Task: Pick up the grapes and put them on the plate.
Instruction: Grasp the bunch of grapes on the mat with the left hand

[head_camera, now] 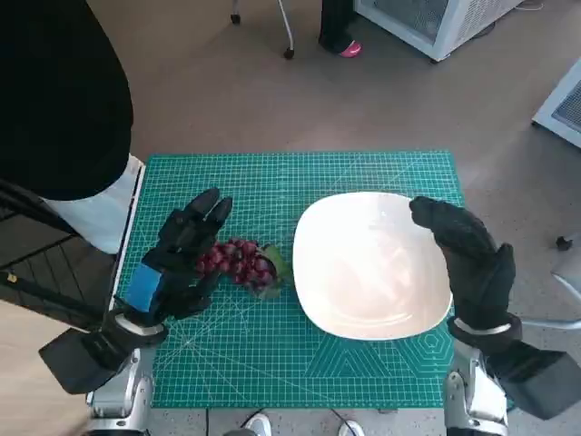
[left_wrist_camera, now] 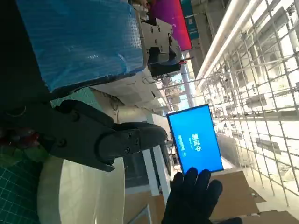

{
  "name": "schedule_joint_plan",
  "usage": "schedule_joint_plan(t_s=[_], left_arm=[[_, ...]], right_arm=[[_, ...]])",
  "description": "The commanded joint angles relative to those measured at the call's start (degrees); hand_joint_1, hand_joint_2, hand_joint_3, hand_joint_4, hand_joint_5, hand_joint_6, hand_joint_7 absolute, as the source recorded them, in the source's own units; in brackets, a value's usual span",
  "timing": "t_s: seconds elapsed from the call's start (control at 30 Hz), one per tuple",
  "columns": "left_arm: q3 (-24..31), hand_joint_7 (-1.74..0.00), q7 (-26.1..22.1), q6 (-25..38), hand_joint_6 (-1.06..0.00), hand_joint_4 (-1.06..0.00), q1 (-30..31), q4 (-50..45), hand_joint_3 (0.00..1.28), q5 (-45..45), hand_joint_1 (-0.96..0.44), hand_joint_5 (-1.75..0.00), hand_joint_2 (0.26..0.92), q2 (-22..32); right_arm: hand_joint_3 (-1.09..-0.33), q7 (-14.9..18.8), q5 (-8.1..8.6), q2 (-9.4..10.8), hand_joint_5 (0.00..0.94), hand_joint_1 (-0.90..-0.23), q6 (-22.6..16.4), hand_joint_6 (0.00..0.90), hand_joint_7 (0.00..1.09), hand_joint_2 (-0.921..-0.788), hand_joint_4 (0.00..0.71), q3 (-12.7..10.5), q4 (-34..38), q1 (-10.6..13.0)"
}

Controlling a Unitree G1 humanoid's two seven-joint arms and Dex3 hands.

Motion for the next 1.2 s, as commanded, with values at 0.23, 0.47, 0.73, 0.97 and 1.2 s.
schedule_joint_plan(t_s=[0.23, 0.47, 0.73, 0.97, 1.2], left_arm=[[0.1, -0.35, -0.1, -0.2, -0.12, -0.21, 0.3, -0.6, 0.48, 0.0, -0.56, 0.00, 0.921, -0.2], [0.1, -0.35, -0.2, -0.2, -0.12, -0.21, 0.2, -0.5, 0.48, 0.1, -0.55, 0.00, 0.921, -0.1], [0.1, -0.35, -0.4, -0.1, -0.12, -0.21, 0.2, -0.7, 0.48, 0.1, -0.55, 0.00, 0.921, 0.0], [0.2, -0.35, -0.5, -0.1, -0.13, -0.21, 0.1, -0.6, 0.47, 0.0, -0.55, 0.00, 0.921, 0.2], [0.5, -0.35, -0.6, 0.0, -0.13, -0.21, 0.2, -0.7, 0.47, -0.1, -0.55, 0.00, 0.921, 0.4]], right_arm=[[-0.570, -0.8, -0.75, 0.1, 0.002, -0.422, 0.9, 0.565, 0.00, -0.921, 0.600, 0.1, -0.4, 1.8], [-0.569, -0.7, -0.25, 0.1, 0.002, -0.426, 1.0, 0.566, 0.00, -0.921, 0.600, 0.0, -0.6, 1.9], [-0.569, -0.5, -0.09, 0.2, 0.001, -0.427, 0.6, 0.566, 0.00, -0.921, 0.600, -0.1, -0.1, 1.6], [-0.569, -0.4, -0.24, 0.2, 0.001, -0.425, 0.2, 0.566, 0.00, -0.921, 0.600, -0.1, 0.5, 1.3], [-0.571, -0.4, -0.25, 0.3, 0.000, -0.421, 0.1, 0.565, 0.00, -0.921, 0.598, -0.1, 0.8, 1.0]])
